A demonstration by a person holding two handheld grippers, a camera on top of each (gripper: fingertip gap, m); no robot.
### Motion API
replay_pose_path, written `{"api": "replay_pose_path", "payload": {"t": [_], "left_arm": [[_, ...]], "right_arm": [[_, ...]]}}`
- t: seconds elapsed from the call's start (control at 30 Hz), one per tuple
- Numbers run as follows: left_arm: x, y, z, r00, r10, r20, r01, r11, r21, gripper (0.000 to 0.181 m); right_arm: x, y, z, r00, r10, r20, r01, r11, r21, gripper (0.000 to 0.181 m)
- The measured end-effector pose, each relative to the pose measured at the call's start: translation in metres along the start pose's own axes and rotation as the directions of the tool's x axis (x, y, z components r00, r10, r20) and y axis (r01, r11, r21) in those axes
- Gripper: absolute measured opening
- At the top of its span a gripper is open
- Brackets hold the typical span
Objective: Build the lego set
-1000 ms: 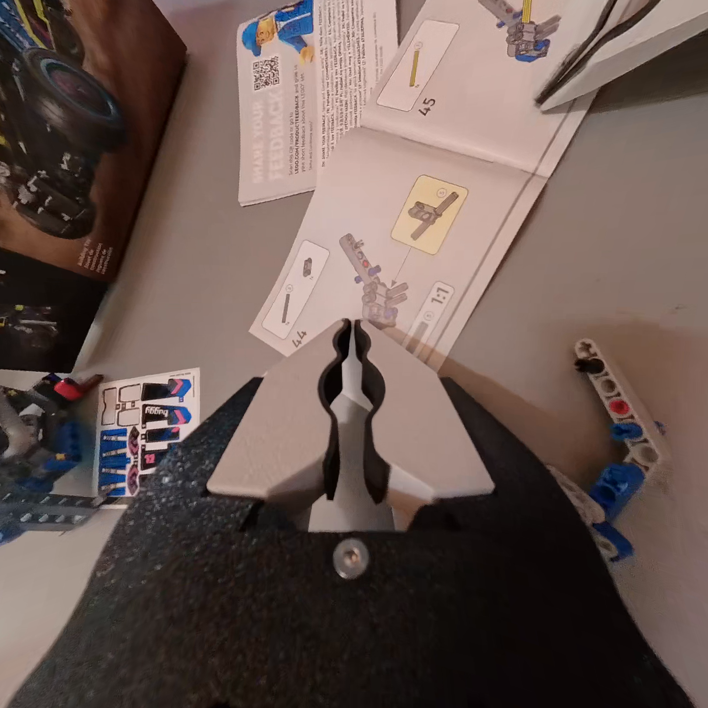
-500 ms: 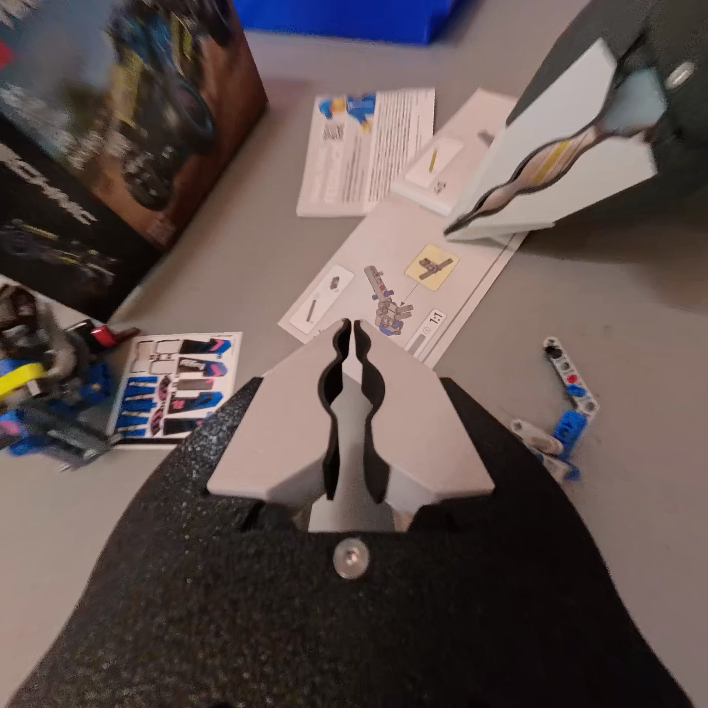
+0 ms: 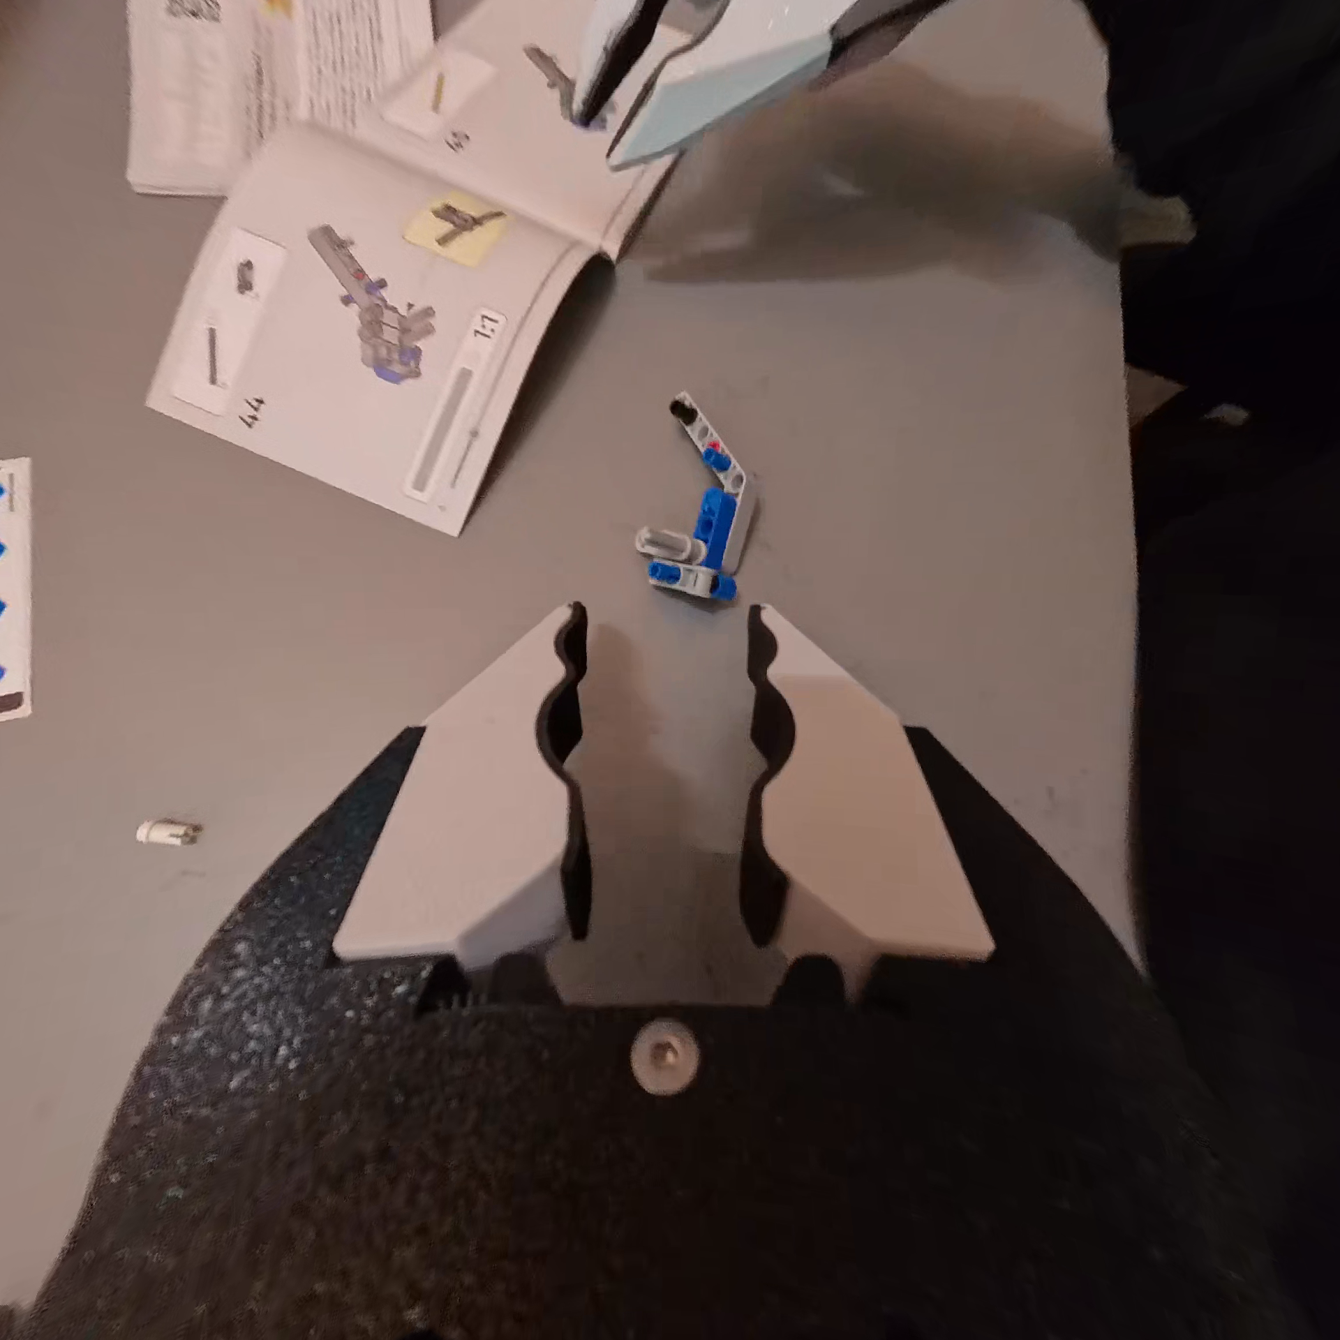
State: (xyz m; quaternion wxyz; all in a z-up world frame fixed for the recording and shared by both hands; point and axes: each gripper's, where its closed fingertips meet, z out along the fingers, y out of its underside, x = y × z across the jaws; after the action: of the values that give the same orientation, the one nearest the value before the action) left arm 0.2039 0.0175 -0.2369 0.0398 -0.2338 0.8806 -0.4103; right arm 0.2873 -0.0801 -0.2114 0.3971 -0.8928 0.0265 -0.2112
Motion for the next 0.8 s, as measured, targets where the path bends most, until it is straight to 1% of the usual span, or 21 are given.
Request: {"api": "replay_pose_path", "payload": {"t": [0.07, 0.13, 0.23, 0.27, 0.33, 0.37, 0.43, 0.53, 0.63, 0.7, 0.73, 0.8], "left_arm": [[0.006, 0.004, 0.006, 0.998, 0.053, -0.026, -0.054, 0.998, -0.027, 0.041], [0.009, 0.004, 0.013, 0.996, 0.082, -0.026, -0.082, 0.996, -0.026, 0.038], [0.005, 0.001, 0.023, 0.997, 0.082, 0.006, -0.082, 0.996, -0.024, 0.031], [0.003, 0.001, 0.024, 0.996, 0.089, 0.016, -0.089, 0.996, -0.028, 0.024], [0.003, 0.001, 0.025, 0.99, 0.135, 0.038, -0.134, 0.99, -0.036, 0.024], [0.002, 0.001, 0.025, 0.982, 0.18, 0.063, -0.178, 0.983, -0.035, 0.024], [-0.001, -0.003, 0.022, 0.94, 0.305, 0.152, -0.304, 0.952, -0.031, 0.024], [-0.01, -0.004, 0.019, 0.84, 0.456, 0.295, -0.455, 0.887, -0.075, 0.024], [-0.008, -0.004, 0.016, 0.759, 0.55, 0.35, -0.555, 0.826, -0.094, 0.024], [-0.009, -0.004, 0.014, 0.7, 0.597, 0.39, -0.601, 0.789, -0.128, 0.024], [-0.01, -0.003, 0.013, 0.678, 0.612, 0.408, -0.613, 0.777, -0.146, 0.024], [-0.01, -0.004, 0.012, 0.653, 0.625, 0.427, -0.625, 0.764, -0.164, 0.024]], "right_arm": [[-0.012, -0.008, 0.001, 0.999, -0.008, 0.033, 0.007, 1.0, 0.018, 0.011], [-0.029, -0.019, 0.004, 0.996, -0.013, 0.09, 0.008, 0.998, 0.059, 0.016], [-0.047, -0.028, 0.009, 0.988, -0.018, 0.154, 0.004, 0.996, 0.094, 0.021], [-0.053, -0.029, 0.01, 0.983, -0.017, 0.18, 0.0, 0.995, 0.095, 0.023], [-0.059, -0.032, 0.011, 0.978, -0.008, 0.21, -0.011, 0.996, 0.088, 0.027], [-0.064, -0.033, 0.012, 0.973, -0.009, 0.232, -0.011, 0.996, 0.086, 0.029], [-0.07, -0.036, 0.014, 0.971, -0.015, 0.24, -0.004, 0.997, 0.079, 0.03], [-0.073, -0.038, 0.022, 0.977, -0.016, 0.211, 0.003, 0.998, 0.061, 0.03], [-0.078, -0.035, 0.031, 0.978, -0.035, 0.204, 0.028, 0.999, 0.039, 0.029], [-0.086, -0.042, 0.034, 0.975, -0.044, 0.217, 0.028, 0.997, 0.078, 0.026], [-0.089, -0.044, 0.036, 0.973, -0.044, 0.227, 0.025, 0.996, 0.085, 0.024], [-0.093, -0.041, 0.04, 0.972, -0.048, 0.231, 0.035, 0.998, 0.06, 0.025]]}}
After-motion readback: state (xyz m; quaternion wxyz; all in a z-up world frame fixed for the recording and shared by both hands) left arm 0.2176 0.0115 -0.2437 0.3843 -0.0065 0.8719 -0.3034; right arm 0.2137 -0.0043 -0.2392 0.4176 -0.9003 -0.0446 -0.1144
